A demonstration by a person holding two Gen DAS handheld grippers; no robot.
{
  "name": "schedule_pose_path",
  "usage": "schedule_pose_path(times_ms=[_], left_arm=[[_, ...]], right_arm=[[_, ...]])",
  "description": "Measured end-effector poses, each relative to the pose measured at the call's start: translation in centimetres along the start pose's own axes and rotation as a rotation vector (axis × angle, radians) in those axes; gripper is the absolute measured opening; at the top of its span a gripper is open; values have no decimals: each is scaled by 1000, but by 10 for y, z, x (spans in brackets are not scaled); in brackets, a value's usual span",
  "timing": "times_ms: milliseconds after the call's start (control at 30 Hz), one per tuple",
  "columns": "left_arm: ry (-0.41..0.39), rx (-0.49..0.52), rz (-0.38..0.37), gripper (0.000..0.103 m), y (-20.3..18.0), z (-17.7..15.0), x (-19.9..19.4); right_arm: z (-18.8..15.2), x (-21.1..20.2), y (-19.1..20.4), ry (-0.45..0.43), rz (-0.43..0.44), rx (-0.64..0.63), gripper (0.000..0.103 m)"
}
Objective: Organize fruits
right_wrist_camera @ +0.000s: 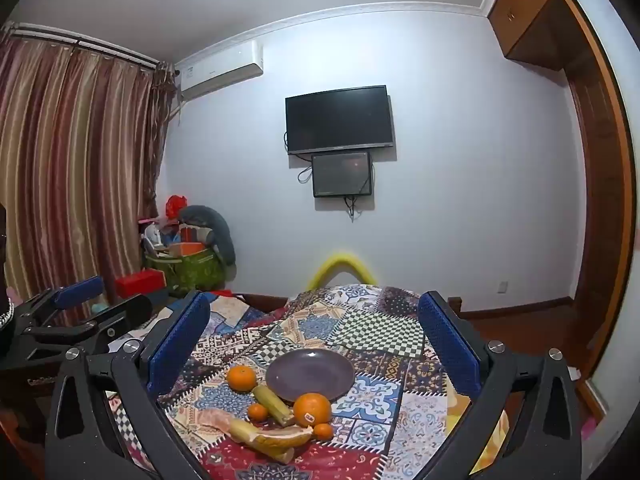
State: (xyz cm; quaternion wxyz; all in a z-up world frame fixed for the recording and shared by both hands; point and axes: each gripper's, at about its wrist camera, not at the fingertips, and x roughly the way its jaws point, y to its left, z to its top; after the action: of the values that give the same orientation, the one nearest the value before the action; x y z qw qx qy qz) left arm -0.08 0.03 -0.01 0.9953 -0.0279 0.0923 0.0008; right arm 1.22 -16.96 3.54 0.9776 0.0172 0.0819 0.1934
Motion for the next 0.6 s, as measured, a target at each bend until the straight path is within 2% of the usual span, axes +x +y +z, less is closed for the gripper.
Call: schedule_pose_path(times_ms=[167, 600], left_arm=[[13, 4, -16, 103, 0, 0, 0], [0, 0, 2, 103, 3, 2, -4]], right_arm=[[0, 0, 0, -3, -6, -3, 103], [-1, -2, -3, -12, -9, 24, 103]])
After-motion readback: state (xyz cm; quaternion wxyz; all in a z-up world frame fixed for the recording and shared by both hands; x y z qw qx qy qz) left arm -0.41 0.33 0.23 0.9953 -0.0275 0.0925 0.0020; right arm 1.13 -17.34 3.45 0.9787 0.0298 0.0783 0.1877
